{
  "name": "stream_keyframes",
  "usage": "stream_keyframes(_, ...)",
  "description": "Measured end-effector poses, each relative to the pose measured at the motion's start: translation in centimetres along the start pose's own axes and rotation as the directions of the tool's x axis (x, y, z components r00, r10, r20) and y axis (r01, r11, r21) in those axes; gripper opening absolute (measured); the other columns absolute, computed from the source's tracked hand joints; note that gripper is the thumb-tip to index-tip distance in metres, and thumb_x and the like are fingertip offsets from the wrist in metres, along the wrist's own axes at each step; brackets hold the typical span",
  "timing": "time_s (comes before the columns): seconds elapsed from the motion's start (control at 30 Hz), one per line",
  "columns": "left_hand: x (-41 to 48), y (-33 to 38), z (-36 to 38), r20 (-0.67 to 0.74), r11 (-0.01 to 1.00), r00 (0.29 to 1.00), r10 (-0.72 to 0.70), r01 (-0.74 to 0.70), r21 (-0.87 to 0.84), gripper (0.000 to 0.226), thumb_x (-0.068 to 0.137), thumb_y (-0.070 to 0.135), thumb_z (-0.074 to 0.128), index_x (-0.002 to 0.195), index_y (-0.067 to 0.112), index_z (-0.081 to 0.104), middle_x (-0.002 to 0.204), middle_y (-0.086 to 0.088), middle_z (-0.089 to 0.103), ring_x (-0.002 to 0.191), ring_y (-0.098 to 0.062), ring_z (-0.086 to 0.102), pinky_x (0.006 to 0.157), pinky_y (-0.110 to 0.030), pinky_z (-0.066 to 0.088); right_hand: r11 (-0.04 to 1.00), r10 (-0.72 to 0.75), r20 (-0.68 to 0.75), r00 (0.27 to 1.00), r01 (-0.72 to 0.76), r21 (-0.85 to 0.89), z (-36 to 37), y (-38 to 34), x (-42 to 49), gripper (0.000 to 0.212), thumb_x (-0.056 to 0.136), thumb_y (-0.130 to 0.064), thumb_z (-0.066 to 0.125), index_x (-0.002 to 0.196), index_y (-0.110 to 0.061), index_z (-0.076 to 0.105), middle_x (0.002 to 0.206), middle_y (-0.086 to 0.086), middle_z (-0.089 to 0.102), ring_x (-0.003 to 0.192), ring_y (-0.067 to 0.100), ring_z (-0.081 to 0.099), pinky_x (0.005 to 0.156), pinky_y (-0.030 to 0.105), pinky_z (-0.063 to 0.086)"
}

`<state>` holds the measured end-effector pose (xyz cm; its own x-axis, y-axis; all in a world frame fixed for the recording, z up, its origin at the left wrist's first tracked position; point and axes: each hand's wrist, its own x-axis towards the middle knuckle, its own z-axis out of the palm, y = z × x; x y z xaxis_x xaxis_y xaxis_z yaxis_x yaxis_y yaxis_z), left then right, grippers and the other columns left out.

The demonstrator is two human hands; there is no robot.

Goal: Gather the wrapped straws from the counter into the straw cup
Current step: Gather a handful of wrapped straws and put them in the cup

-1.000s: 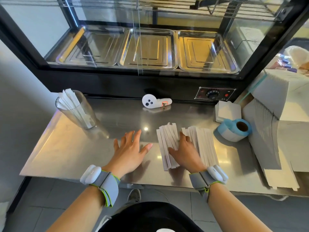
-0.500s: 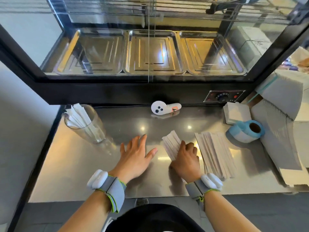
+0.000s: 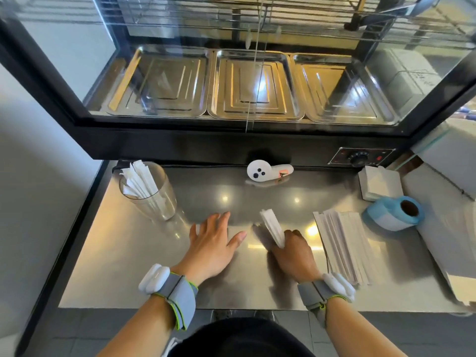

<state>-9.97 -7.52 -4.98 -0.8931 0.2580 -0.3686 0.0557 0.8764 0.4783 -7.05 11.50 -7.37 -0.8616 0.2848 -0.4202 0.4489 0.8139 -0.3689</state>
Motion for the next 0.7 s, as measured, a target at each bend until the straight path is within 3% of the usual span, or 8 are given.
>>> stream_keyframes(0.1, 0.0, 0.6, 0.0, -0.014, 1.000, 1.000, -0.010, 0.010, -0.015, 0.065, 0.090, 0.057, 0.029, 0.144, 0.022, 0.017, 0.152, -0.003, 0.022, 0.142, -0.025, 0.019, 0.118, -0.051, 0.006, 0.918, -0.083, -0.024, 0.996, 0.086, 0.387, -1.1, -0.2, 0.0, 0.006, 0.092, -0.014, 0.057, 0.093, -0.013, 0.062, 0.089, 0.006, 0.065, 0.079, 0.021, 0.067, 0.078, 0.037, 0.056)
stream_keyframes(0.17, 0.0, 1.0, 0.0, -0.033, 1.000, 0.999, -0.015, 0.015, -0.022, 0.064, 0.091, 0.056, 0.030, 0.144, 0.021, 0.018, 0.150, -0.003, 0.023, 0.142, -0.025, 0.020, 0.118, -0.050, 0.006, 0.756, -0.156, -0.059, 0.986, 0.158, 0.635, -2.4, -0.7, -0.2, 0.018, 0.091, -0.004, 0.059, 0.084, -0.019, 0.068, 0.070, -0.003, 0.066, 0.062, 0.007, 0.065, 0.064, 0.025, 0.055)
stream_keyframes(0.23, 0.1, 1.4, 0.1, -0.050, 0.999, 0.998, -0.025, 0.023, -0.029, 0.063, 0.091, 0.054, 0.031, 0.143, 0.021, 0.019, 0.150, -0.003, 0.024, 0.141, -0.025, 0.021, 0.118, -0.050, 0.007, 0.592, -0.246, -0.103, 0.964, 0.233, 0.772, -3.5, -1.1, -0.3, 0.021, 0.088, 0.002, 0.066, 0.082, -0.017, 0.071, 0.065, -0.006, 0.066, 0.060, 0.003, 0.062, 0.060, 0.017, 0.051)
stream_keyframes(0.3, 0.1, 1.9, 0.4, -0.086, 0.999, 0.996, -0.034, 0.032, -0.027, 0.062, 0.092, 0.053, 0.032, 0.143, 0.021, 0.021, 0.149, -0.003, 0.025, 0.141, -0.024, 0.023, 0.118, -0.050, 0.009, 0.499, -0.300, -0.101, 0.949, 0.246, 0.831, -4.3, -1.3, -0.5, 0.018, 0.084, 0.002, 0.070, 0.082, -0.016, 0.073, 0.068, -0.004, 0.069, 0.066, 0.006, 0.063, 0.064, 0.018, 0.051)
stream_keyframes(0.47, -0.8, 1.7, 0.3, -0.173, 0.998, 0.984, -0.049, 0.040, -0.055, 0.055, 0.092, 0.047, 0.040, 0.139, 0.019, 0.032, 0.145, -0.005, 0.036, 0.135, -0.025, 0.033, 0.115, -0.042, 0.021, 0.627, -0.323, -0.022, 0.946, 0.231, 0.744, -3.4, -1.5, -0.6, 0.003, 0.086, -0.002, 0.069, 0.083, -0.002, 0.070, 0.077, 0.010, 0.068, 0.071, 0.013, 0.062, 0.070, 0.026, 0.050)
stream_keyframes(0.53, -1.2, 1.3, -0.4, -0.319, 0.993, 0.947, -0.017, -0.020, -0.112, 0.043, 0.091, 0.037, 0.049, 0.129, 0.015, 0.047, 0.131, -0.007, 0.051, 0.123, -0.028, 0.047, 0.106, -0.038, 0.032, 0.678, -0.325, 0.027, 0.945, 0.213, 0.704, -3.1, -1.3, -0.3, 0.012, 0.089, -0.007, 0.067, 0.082, 0.003, 0.066, 0.073, 0.013, 0.066, 0.065, 0.015, 0.059, 0.066, 0.030, 0.048)
stream_keyframes(0.6, -1.7, 0.4, -1.5, -0.528, 0.984, 0.849, 0.005, -0.098, -0.149, 0.025, 0.090, 0.023, 0.055, 0.111, 0.012, 0.059, 0.109, -0.007, 0.062, 0.105, -0.028, 0.056, 0.095, -0.032, 0.040, 0.717, -0.328, 0.060, 0.943, 0.207, 0.666, -2.9, -1.2, -0.3, 0.021, 0.089, -0.014, 0.068, 0.086, 0.004, 0.059, 0.072, 0.018, 0.063, 0.059, 0.018, 0.057, 0.058, 0.034, 0.048)
stream_keyframes(0.7, -2.5, -1.0, -3.5, -0.726, 0.979, 0.685, -0.060, -0.103, -0.178, 0.009, 0.088, 0.014, 0.055, 0.096, 0.014, 0.059, 0.093, -0.003, 0.061, 0.089, -0.023, 0.054, 0.083, -0.018, 0.035, 0.790, -0.272, -0.015, 0.962, 0.232, 0.568, -2.7, -1.3, -0.4, 0.024, 0.085, -0.023, 0.074, 0.088, -0.012, 0.053, 0.085, 0.017, 0.064, 0.066, 0.032, 0.065, 0.058, 0.038, 0.053)
